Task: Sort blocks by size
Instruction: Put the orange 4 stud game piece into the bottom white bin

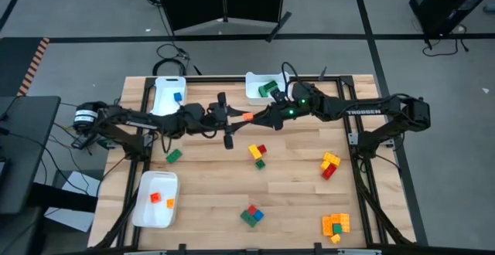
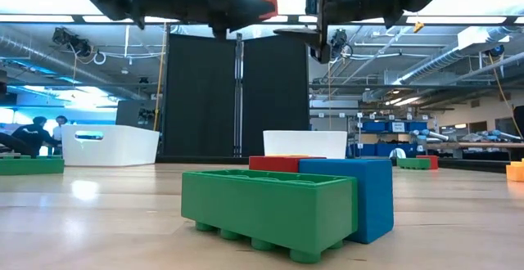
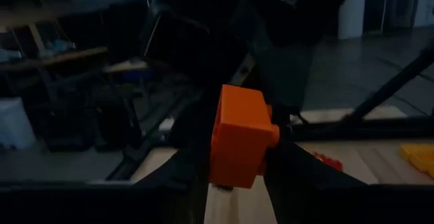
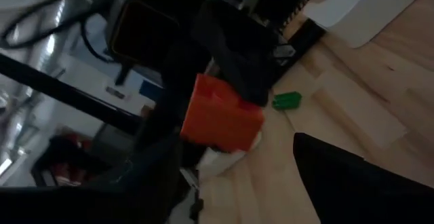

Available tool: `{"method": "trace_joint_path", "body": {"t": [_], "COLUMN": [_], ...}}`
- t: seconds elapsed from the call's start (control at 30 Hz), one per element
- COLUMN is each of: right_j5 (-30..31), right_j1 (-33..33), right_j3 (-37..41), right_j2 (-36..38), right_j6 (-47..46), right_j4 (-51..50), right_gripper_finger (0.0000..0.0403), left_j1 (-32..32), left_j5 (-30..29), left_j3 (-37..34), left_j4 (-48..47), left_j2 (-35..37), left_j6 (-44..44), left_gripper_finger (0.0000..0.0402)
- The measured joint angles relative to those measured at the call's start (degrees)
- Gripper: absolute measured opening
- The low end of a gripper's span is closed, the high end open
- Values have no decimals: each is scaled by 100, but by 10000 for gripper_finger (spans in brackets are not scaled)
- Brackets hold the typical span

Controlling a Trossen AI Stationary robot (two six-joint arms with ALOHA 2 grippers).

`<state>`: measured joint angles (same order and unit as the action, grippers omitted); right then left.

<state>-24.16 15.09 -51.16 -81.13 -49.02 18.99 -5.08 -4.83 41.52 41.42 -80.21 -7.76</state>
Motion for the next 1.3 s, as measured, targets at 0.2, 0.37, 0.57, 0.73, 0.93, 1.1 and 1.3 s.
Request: {"method": "trace_joint_path", "body": {"t": [0.2,0.37,0.57,0.73,0.93,1.1,1.3], "right_j5": [2,175,1163,1919,2632,2793,3142], "right_j1": [43,138,123,46,-211,-570,-834], "right_j3": [-4,-4,-2,-2,-2,-2,4], "right_j2": [41,184,644,1060,1431,1480,1472], "right_j6": [378,783,1259,1286,1741,2653,2428], "right_j4": [-368,-1145,-3181,-4460,-5464,-6165,-6416], "right_gripper_finger": [295,292,292,291,289,291,293], "left_j1": [0,0,-2,-2,7,10,264], "left_j5": [-51,-76,-265,-407,-403,-180,-150], "left_j3": [4,2,4,4,4,4,4], "left_j4": [-1388,-2576,-3807,-4868,-5938,-6568,-7566], "left_j2": [746,1408,2162,2758,3322,3623,3858], "left_j6": [373,1139,1744,2294,2889,3084,3587], "left_gripper_finger": [127,127,127,127,127,127,127]}}
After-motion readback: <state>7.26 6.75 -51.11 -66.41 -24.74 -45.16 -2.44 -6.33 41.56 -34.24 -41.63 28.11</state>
